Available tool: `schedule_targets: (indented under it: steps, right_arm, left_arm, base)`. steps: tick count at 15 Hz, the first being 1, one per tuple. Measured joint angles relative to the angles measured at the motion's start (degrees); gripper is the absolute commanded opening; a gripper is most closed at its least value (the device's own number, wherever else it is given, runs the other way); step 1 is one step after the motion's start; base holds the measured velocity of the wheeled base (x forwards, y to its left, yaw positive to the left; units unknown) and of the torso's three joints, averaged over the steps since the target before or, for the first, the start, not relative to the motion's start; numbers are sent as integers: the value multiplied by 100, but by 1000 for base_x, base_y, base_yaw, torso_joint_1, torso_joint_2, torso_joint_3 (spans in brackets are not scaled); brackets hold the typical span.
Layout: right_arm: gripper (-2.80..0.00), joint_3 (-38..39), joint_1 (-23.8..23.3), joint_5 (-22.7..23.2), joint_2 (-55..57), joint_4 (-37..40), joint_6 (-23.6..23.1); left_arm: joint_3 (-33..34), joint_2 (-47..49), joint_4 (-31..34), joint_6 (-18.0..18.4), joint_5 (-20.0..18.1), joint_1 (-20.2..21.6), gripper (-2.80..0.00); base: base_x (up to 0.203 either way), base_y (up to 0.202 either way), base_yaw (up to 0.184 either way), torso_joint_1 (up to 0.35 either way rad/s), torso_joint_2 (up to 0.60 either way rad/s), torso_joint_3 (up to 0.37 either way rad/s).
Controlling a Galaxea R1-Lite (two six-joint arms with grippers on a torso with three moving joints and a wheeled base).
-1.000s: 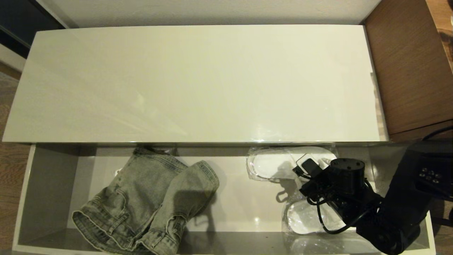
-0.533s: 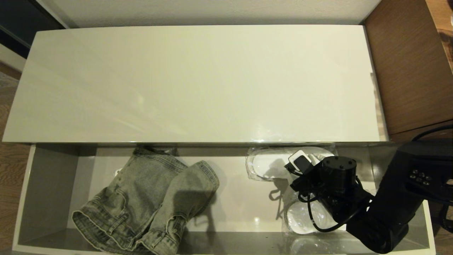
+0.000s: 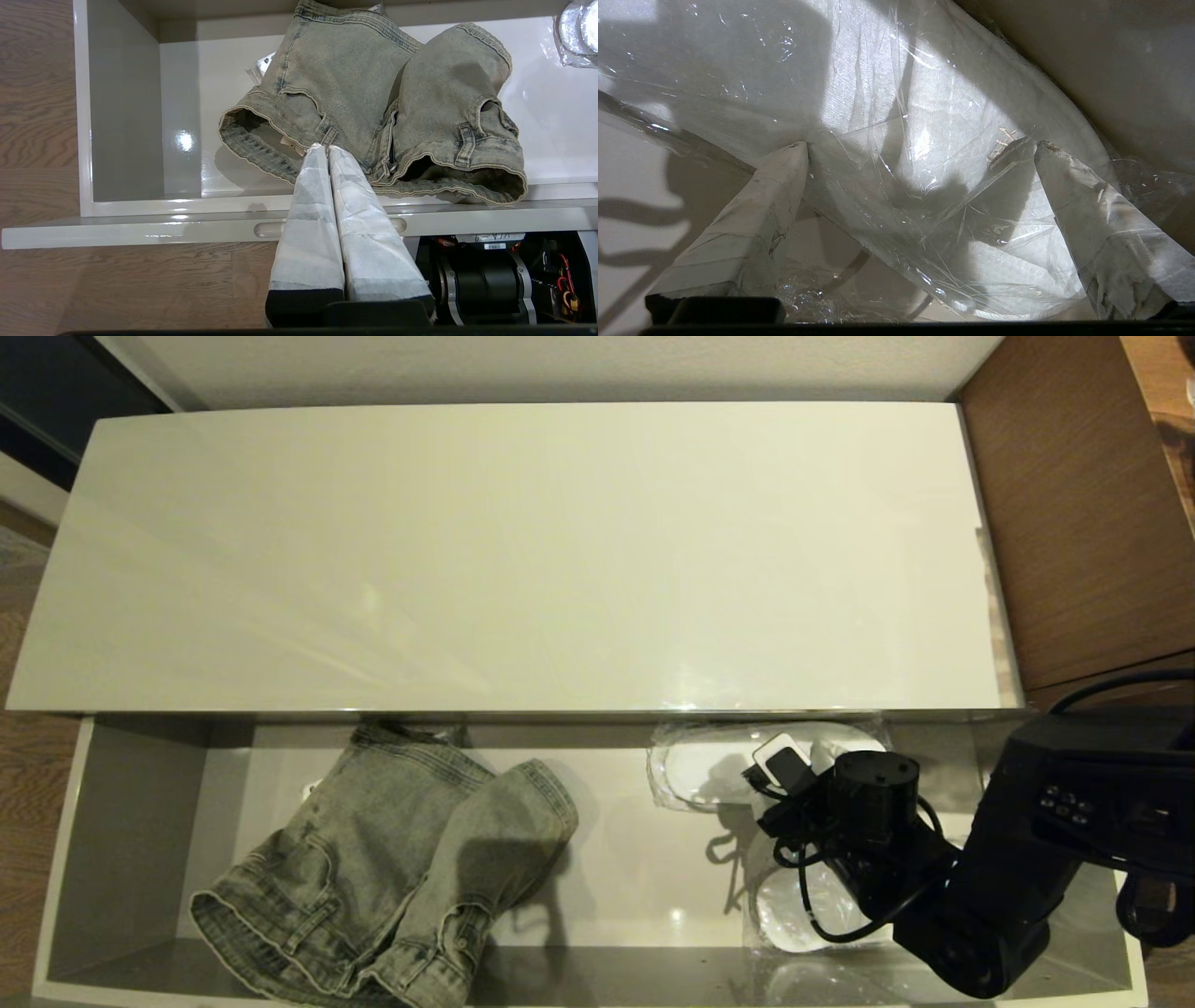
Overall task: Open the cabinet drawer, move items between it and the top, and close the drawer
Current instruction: Take out the disposable slippers from the drawer
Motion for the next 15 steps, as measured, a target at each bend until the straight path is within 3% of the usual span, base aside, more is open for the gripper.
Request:
schedule_targets:
  steps: [15]
  right_arm:
    - [0,-265,-9,43,802,-567,49]
  left_arm:
    - [0,0,-1,0,-2,0,-280]
  base:
    - [0,0,0,0,0,0]
